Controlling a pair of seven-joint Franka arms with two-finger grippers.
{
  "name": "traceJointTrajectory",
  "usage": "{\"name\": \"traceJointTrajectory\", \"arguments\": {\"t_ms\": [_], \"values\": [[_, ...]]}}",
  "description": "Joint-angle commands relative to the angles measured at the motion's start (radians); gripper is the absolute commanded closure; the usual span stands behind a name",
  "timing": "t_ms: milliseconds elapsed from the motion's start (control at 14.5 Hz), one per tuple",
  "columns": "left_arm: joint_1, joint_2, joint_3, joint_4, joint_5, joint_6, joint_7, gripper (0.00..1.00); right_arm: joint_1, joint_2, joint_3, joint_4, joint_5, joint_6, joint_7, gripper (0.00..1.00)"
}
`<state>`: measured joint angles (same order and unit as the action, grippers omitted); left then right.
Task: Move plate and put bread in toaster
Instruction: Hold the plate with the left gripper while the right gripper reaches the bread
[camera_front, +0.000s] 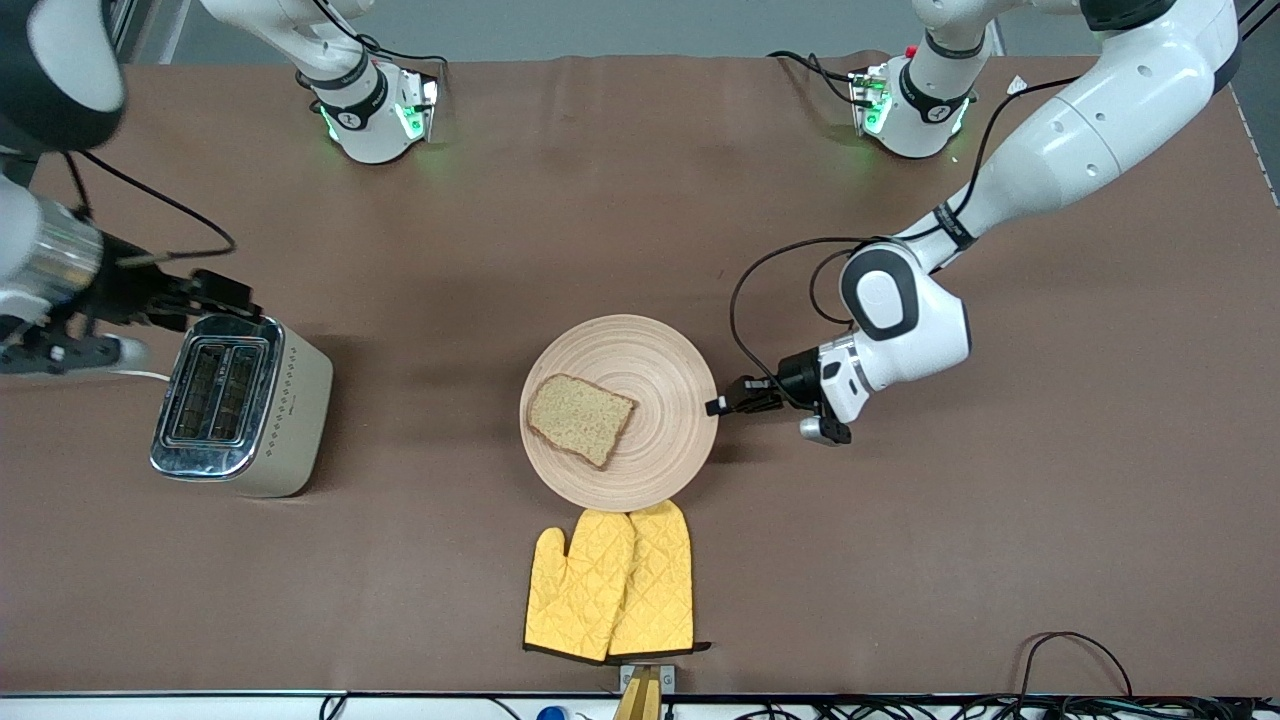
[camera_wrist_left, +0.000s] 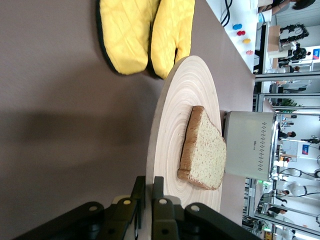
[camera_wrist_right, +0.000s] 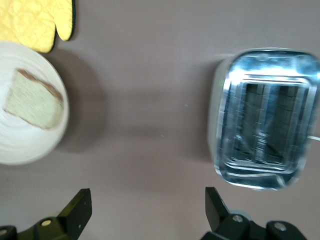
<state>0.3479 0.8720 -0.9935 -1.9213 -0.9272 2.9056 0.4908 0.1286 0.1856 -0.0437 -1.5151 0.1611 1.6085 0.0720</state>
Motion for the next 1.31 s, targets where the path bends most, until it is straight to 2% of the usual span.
{"name": "traceJointTrajectory", "arguments": {"t_ms": [0, 275, 413, 826, 894, 963, 1032, 1101, 1170, 1239], "values": [[-0.039, 0.022, -0.024, 0.007, -0.033, 0.05, 0.017, 0.99, 0.092, 0.047, -0.005, -0.008, 0.015, 0.069, 0.154, 0.0], [-0.088, 0.051, -0.016, 0.013, -0.027, 0.075, 0.018, 0.99, 0.184, 0.107, -0.005, -0.112, 0.017, 0.285, 0.316, 0.0], [-0.125, 0.087, 0.004, 0.048, -0.024, 0.075, 0.035, 0.99, 0.221, 0.147, -0.005, -0.145, 0.017, 0.362, 0.363, 0.0], [-0.158, 0.147, 0.033, 0.082, -0.024, 0.075, 0.104, 0.98, 0.286, 0.256, -0.005, -0.151, 0.017, 0.448, 0.449, 0.0], [-0.165, 0.15, 0.041, 0.084, -0.025, 0.075, 0.104, 0.94, 0.293, 0.265, -0.005, -0.152, 0.017, 0.452, 0.459, 0.0], [-0.165, 0.15, 0.047, 0.091, -0.027, 0.073, 0.104, 0.76, 0.302, 0.27, -0.005, -0.181, 0.017, 0.479, 0.46, 0.0], [-0.165, 0.147, 0.049, 0.096, -0.028, 0.075, 0.104, 0.53, 0.315, 0.268, -0.005, -0.223, 0.017, 0.537, 0.463, 0.0], [-0.162, 0.142, 0.049, 0.097, -0.032, 0.075, 0.097, 0.13, 0.324, 0.268, -0.005, -0.272, 0.017, 0.595, 0.488, 0.0], [-0.158, 0.136, 0.049, 0.096, -0.033, 0.076, 0.092, 0.0, 0.339, 0.268, -0.005, -0.304, 0.017, 0.641, 0.52, 0.0], [-0.142, 0.13, 0.049, 0.096, -0.032, 0.076, 0.091, 0.0, 0.356, 0.268, -0.005, -0.313, 0.017, 0.66, 0.537, 0.0]]}}
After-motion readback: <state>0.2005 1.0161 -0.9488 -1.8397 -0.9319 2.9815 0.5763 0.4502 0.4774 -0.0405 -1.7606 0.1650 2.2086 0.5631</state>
